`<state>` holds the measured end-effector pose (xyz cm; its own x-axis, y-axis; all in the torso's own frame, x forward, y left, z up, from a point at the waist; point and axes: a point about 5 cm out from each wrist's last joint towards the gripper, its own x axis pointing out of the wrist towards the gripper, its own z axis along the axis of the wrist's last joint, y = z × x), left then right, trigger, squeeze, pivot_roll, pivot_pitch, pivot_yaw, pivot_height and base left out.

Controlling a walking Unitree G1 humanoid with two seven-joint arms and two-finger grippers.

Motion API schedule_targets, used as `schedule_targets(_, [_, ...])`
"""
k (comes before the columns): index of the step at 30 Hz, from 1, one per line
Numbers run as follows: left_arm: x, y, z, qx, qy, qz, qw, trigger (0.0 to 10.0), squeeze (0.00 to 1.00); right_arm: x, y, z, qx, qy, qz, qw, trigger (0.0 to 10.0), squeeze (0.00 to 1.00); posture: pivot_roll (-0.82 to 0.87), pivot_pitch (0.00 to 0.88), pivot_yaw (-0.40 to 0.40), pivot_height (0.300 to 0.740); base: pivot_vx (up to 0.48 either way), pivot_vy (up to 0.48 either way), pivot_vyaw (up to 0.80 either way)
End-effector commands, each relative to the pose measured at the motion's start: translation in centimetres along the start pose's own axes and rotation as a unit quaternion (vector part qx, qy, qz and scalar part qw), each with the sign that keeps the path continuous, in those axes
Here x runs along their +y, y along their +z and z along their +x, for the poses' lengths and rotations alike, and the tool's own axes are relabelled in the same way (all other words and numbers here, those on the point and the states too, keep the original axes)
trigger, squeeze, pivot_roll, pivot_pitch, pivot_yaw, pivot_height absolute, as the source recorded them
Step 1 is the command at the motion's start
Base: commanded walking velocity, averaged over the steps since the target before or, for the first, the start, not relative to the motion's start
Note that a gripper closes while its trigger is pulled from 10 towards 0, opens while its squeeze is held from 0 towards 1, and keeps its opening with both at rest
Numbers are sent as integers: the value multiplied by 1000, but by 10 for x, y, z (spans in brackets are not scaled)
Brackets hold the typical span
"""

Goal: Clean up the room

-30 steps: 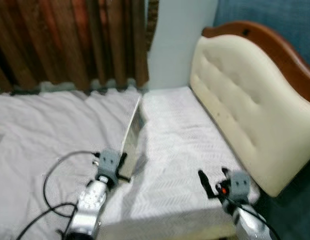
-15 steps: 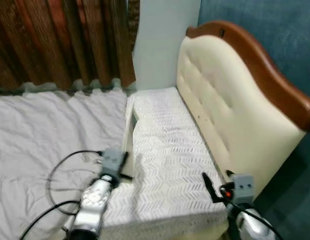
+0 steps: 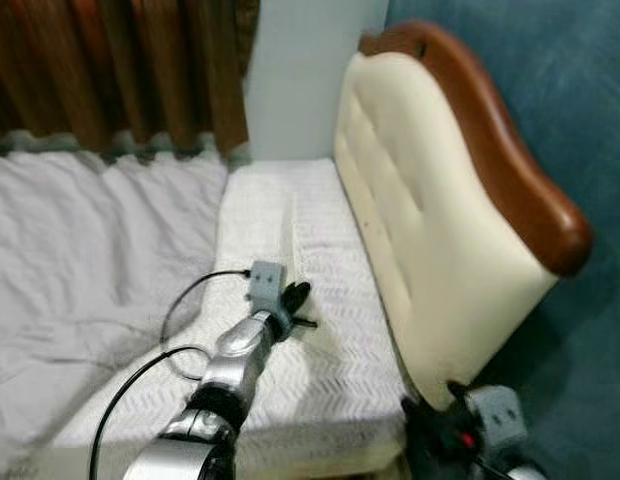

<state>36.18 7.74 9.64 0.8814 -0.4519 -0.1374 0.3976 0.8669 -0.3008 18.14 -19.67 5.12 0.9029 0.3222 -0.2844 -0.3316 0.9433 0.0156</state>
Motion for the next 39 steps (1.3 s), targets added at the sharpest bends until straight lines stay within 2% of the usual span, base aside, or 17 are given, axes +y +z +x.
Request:
schedule_targets(1, [4, 14, 5, -31, 15, -113, 993, 10000, 0, 7, 4, -29, 23, 15, 4, 1000, 10000, 0, -378, 322, -161, 740, 0, 0, 0])
schedule_targets(2, [4, 13, 6, -35, 23, -158, 987, 10000, 0, 11, 4, -43, 36, 17, 5, 999, 10000, 0, -393, 338, -171, 740, 0, 0, 0])
schedule_targets(3, [4, 13, 6, -35, 23, -158, 987, 10000, 0, 11, 4, -43, 36, 17, 5, 999, 10000, 0, -393, 338, -171, 740, 0, 0, 0])
schedule_targets(5, [5, 11, 7, -37, 43, -197, 979, 10000, 0, 15, 7, -61, 53, 18, 7, 998, 10000, 0, -437, 373, -188, 740, 0, 0, 0])
schedule_targets(8, [23, 1, -2, -22, 89, -183, 979, 10000, 0, 20, 9, -86, 83, 15, 5, 996, 10000, 0, -496, 438, -221, 740, 0, 0, 0])
schedule_targets(9, [23, 1, -2, -22, 89, -183, 979, 10000, 0, 20, 9, -86, 83, 15, 5, 996, 10000, 0, -496, 438, -221, 740, 0, 0, 0])
schedule_targets(14, [74, -13, -35, 18, 174, -90, 980, 10000, 0, 30, 23, -112, 109, 16, 13, 994, 10000, 0, -514, 475, -237, 740, 0, 0, 0])
schedule_targets(15, [74, -13, -35, 18, 174, -90, 980, 10000, 0, 30, 23, -112, 109, 16, 13, 994, 10000, 0, -514, 475, -237, 740, 0, 0, 0])
schedule_targets(16, [96, -16, -51, 32, 223, -58, 973, 10000, 0, 31, 23, -112, 114, 12, 17, 993, 10000, 0, -498, 483, -239, 740, 0, 0, 0])
schedule_targets(17, [104, -15, -57, 35, 239, -45, 969, 10000, 0, 31, 22, -112, 117, 10, 19, 993, 10000, 0, -495, 486, -240, 740, 0, 0, 0])
schedule_targets(21, [115, -7, -64, 25, 267, -28, 963, 10000, 0, 32, 23, -110, 117, 13, 24, 993, 10000, 0, -488, 490, -242, 740, 0, 0, 0])
schedule_targets(24, [136, 17, -74, -13, 319, -4, 948, 10000, 0, 34, 26, -106, 108, 15, 35, 993, 10000, 0, -473, 485, -237, 740, 0, 0, 0])
schedule_targets(25, [136, 17, -74, -13, 319, -4, 948, 10000, 0, 34, 26, -106, 108, 15, 35, 993, 10000, 0, -473, 485, -237, 740, 0, 0, 0])
schedule_targets(29, [146, 30, -80, -44, 355, -17, 934, 10000, 0, 39, 28, -102, 90, 29, 79, 992, 10000, 0, -462, 486, -235, 740, 0, 0, 0])
schedule_targets(33, [149, 46, -79, -71, 353, -49, 932, 10000, 0, 41, 26, -101, 98, 34, 78, 992, 10000, 0, -464, 494, -232, 740, 0, 0, 0])
schedule_targets(37, [150, 49, -79, -70, 354, -50, 931, 10000, 0, 40, 24, -103, 102, 30, 78, 991, 10000, 0, -466, 493, -229, 740, 0, 0, 0])
schedule_targets(39, [146, 45, -76, -55, 341, -45, 937, 10000, 0, 40, 23, -103, 105, 24, 80, 991, 10000, 0, -468, 489, -225, 740, 0, 0, 0])
